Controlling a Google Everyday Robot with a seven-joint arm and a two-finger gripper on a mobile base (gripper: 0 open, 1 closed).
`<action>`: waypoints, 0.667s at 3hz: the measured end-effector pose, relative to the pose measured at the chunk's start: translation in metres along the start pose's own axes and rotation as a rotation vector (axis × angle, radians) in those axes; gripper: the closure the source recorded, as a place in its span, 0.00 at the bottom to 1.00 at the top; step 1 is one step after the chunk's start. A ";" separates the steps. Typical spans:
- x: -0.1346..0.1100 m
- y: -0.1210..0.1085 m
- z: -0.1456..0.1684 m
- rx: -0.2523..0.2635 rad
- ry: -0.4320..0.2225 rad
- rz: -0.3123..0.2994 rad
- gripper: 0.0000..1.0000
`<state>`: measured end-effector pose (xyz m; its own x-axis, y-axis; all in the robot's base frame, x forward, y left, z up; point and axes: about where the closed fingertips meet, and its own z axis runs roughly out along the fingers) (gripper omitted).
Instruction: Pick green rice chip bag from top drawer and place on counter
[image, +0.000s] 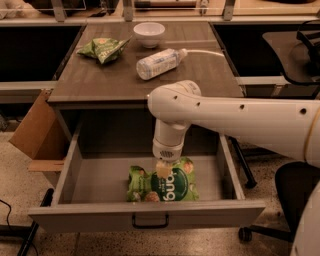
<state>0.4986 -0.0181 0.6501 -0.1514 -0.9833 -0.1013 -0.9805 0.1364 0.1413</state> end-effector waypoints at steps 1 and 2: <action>0.001 0.000 -0.003 0.007 -0.017 0.000 1.00; 0.001 0.001 -0.004 0.008 -0.024 0.001 1.00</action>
Offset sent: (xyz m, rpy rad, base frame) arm 0.0005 -0.0009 0.0073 0.0416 -0.0207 -0.0099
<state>0.4984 -0.0191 0.6540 -0.1548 -0.9800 -0.1247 -0.9814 0.1381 0.1335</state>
